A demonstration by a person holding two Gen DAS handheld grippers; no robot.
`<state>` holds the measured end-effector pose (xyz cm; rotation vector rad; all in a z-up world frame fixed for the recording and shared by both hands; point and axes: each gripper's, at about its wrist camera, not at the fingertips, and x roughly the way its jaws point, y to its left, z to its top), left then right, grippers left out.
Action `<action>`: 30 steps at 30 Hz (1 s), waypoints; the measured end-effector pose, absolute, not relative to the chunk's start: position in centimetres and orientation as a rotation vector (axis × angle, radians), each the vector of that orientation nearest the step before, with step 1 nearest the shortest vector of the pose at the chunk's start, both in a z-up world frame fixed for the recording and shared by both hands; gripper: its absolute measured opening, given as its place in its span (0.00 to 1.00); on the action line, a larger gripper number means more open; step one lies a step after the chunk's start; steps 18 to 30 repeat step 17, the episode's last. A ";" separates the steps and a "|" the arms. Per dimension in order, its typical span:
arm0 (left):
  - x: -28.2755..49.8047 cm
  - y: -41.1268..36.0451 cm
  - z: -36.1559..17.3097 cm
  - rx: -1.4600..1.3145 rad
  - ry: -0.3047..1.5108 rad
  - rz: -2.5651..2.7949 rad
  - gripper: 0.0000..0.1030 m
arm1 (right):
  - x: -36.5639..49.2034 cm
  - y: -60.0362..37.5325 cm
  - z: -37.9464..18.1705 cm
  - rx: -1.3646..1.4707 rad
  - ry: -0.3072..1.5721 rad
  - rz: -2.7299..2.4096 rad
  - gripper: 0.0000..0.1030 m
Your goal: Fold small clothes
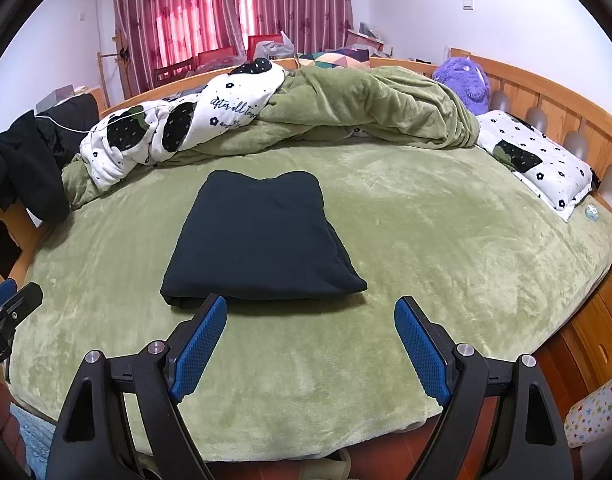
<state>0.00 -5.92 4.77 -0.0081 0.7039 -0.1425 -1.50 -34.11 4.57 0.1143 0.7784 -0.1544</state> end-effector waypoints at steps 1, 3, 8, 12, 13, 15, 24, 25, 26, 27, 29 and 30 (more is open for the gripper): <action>0.0 -5.9 4.8 -0.008 0.706 -0.142 0.84 | -1.5 -34.1 4.6 0.115 0.779 -0.155 0.82; 0.0 -5.9 4.8 -0.007 0.711 -0.145 0.84 | -1.5 -34.2 4.6 0.114 0.778 -0.155 0.82; 0.0 -6.1 4.9 -0.006 0.704 -0.145 0.84 | -1.8 -34.0 4.7 0.116 0.773 -0.161 0.82; -0.1 -6.2 4.8 -0.007 0.707 -0.145 0.84 | -1.9 -34.0 4.7 0.116 0.773 -0.163 0.82; -0.2 -6.2 4.8 -0.005 0.706 -0.143 0.84 | -1.9 -34.1 4.7 0.116 0.773 -0.162 0.82; -0.2 -6.3 4.9 -0.005 0.704 -0.142 0.84 | -1.9 -34.1 4.7 0.115 0.774 -0.162 0.82; -0.3 -6.4 5.0 -0.007 0.701 -0.142 0.84 | -1.9 -34.0 4.7 0.115 0.772 -0.162 0.82; -0.3 -6.4 5.0 -0.007 0.701 -0.142 0.84 | -1.9 -34.0 4.7 0.115 0.772 -0.162 0.82; -0.3 -6.4 5.0 -0.007 0.701 -0.142 0.84 | -1.9 -34.0 4.7 0.115 0.772 -0.162 0.82; -0.3 -6.4 5.0 -0.007 0.701 -0.142 0.84 | -1.9 -34.0 4.7 0.115 0.772 -0.162 0.82; -0.3 -6.4 5.0 -0.007 0.701 -0.142 0.84 | -1.9 -34.0 4.7 0.115 0.772 -0.162 0.82; -0.3 -6.4 5.0 -0.007 0.701 -0.142 0.84 | -1.9 -34.0 4.7 0.115 0.772 -0.162 0.82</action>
